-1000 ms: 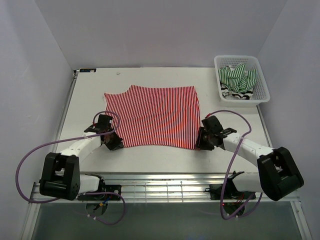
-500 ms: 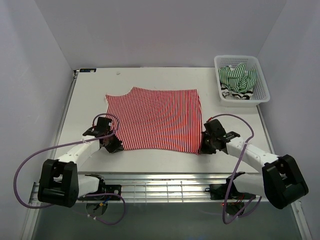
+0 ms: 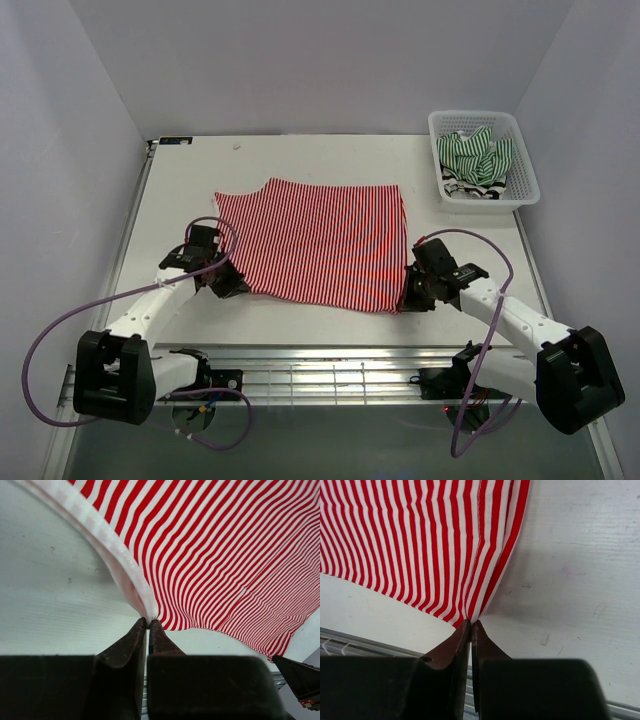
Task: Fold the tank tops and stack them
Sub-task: Fold the tank top
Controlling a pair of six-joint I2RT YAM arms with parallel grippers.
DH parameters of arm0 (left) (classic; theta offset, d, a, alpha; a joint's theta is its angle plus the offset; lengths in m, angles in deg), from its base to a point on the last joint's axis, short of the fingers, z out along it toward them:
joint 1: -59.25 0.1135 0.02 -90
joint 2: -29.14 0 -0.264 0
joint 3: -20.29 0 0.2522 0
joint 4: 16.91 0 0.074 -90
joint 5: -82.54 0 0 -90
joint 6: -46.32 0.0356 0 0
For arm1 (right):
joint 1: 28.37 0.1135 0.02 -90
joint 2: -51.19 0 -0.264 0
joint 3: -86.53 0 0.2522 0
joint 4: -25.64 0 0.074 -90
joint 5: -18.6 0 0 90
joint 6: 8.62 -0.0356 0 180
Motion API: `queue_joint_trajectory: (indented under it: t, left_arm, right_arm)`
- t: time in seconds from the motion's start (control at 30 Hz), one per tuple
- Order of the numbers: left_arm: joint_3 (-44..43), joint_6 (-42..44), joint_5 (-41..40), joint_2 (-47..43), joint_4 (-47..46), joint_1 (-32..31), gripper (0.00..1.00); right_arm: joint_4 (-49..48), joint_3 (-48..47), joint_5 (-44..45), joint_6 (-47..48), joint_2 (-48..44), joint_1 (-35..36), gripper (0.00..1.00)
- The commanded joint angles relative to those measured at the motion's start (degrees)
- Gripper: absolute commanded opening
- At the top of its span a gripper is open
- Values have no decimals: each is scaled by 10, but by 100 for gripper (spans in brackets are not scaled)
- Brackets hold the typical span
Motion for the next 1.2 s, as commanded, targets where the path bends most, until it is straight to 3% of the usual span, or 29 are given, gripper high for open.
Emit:
queue_joint_trajectory:
  t: [0.0, 0.5, 1.17]
  left_arm:
    - [-41, 13, 14, 11, 2, 0, 0]
    - [-205, 33, -7, 137, 8, 0, 0]
    - [-374, 73, -26, 316, 13, 0, 0]
  right_arm:
    - [19, -45, -10, 11, 2, -3, 8]
    - [35, -171, -63, 67, 94, -100, 8]
    - [42, -300, -84, 121, 227, -158, 8]
